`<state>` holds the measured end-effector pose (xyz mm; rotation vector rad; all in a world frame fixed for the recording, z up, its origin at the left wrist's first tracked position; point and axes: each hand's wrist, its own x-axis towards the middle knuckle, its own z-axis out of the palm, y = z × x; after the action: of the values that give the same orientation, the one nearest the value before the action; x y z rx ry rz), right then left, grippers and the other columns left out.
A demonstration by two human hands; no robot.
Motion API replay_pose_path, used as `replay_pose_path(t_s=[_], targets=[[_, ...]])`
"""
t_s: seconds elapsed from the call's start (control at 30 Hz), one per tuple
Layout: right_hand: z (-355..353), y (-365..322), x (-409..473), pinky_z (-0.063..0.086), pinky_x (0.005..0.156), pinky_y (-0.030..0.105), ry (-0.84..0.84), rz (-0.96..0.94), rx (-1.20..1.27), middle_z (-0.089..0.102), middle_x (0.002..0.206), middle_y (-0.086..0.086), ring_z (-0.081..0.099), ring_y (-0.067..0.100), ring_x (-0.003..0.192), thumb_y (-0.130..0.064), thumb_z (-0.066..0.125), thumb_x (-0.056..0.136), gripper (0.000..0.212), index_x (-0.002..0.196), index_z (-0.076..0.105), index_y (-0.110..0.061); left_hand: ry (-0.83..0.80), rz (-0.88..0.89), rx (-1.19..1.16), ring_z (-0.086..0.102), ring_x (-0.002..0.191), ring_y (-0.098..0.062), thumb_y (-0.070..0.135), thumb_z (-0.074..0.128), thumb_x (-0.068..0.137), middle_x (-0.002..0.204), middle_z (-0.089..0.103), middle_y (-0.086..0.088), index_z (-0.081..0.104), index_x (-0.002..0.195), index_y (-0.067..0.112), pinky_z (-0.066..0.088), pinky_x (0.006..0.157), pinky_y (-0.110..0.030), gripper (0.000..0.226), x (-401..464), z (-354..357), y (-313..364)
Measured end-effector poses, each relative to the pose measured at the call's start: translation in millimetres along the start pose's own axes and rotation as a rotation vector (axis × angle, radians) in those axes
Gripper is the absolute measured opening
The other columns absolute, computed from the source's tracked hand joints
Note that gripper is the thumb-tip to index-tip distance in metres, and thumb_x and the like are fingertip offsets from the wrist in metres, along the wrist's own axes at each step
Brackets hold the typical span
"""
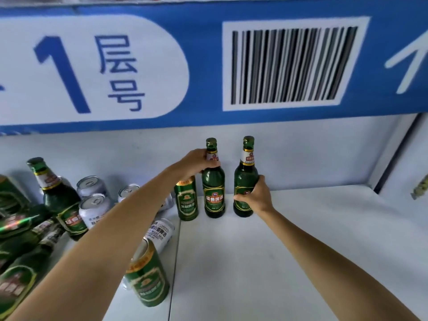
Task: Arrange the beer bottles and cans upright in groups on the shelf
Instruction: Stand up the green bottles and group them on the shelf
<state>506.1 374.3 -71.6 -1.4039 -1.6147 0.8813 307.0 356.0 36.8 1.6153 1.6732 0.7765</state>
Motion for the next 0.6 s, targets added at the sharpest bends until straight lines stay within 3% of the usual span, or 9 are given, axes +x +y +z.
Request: replay_pose_path(t_s=[0.6], targets=[[11.0,-9.0,0.8,0.054,0.090,0.043,-0.030,0.002,-0.065,0.056,0.121,0.009,0.059,0.028,0.108,-0.018,0.090,0.056,0.087,0.125,0.038,-0.010,-0.039,0.004,0.140,0.062,0.107,-0.027,0.028,0.066,0.088,0.113,0.067,-0.008,0.058,0.110,0.016,0.046,0.102,-0.047,0.027,2.3,-8.1,-1.9]])
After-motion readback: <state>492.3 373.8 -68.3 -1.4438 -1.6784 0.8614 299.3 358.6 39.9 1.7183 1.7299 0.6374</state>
